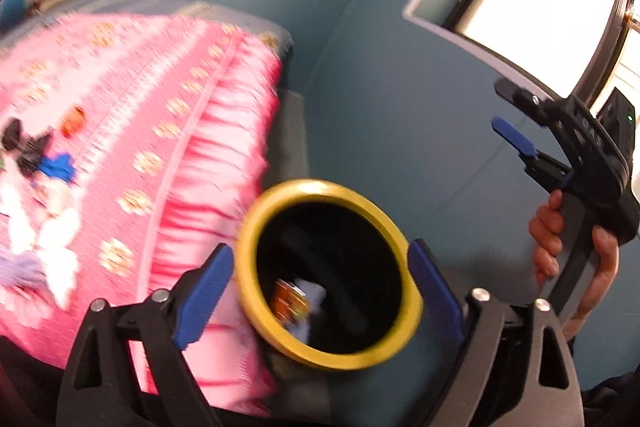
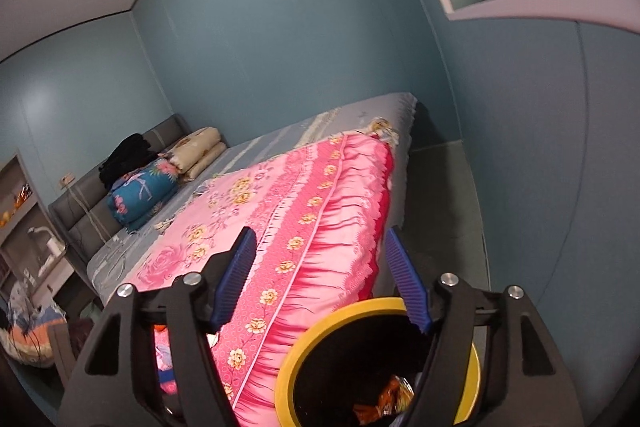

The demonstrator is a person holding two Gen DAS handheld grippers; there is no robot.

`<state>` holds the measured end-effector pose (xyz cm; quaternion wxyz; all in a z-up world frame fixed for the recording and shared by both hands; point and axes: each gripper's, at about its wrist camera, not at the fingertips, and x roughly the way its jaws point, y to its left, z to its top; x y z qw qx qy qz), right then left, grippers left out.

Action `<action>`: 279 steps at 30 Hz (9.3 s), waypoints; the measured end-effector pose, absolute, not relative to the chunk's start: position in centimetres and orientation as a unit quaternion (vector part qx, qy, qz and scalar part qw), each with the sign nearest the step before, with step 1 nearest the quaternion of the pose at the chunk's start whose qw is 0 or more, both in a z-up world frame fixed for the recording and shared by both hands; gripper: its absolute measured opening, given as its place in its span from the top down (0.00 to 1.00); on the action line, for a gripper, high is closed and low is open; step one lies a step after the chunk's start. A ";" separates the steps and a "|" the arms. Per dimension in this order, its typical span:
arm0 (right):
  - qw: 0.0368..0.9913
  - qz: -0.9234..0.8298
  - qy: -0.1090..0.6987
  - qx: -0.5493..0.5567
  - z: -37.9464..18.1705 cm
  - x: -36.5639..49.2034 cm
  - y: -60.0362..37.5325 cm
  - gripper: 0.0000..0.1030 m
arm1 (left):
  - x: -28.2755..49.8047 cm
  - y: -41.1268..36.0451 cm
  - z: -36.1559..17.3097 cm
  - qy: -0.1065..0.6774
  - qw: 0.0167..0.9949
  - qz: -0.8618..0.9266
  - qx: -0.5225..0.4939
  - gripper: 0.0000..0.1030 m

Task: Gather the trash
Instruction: 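Carry both items over the bin and open both tools to drop them, then move both tools back over the bed toward the remaining trash, then grasp the orange peel with the left tool while the right tool grasps the beige cloth, then carry both items over the bin and open both tools to drop them, then move both tools back over the bed toward the green packet and blue glove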

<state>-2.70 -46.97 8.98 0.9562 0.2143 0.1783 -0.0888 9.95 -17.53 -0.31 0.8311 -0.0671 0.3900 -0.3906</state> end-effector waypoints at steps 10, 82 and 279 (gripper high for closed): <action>0.967 0.002 0.198 0.159 8.2 2.3 -41.7 0.26 | 12.1 -9.7 2.2 0.340 0.902 -0.256 -0.074 0.08; 0.798 0.148 0.584 -0.031 -17.9 36.8 -10.8 0.74 | 37.6 14.4 -17.7 0.494 0.863 0.015 -0.108 0.99; 0.898 0.217 0.378 -0.056 0.0 29.5 -19.7 0.34 | 30.9 10.4 -5.2 0.415 0.909 -0.007 -0.030 0.12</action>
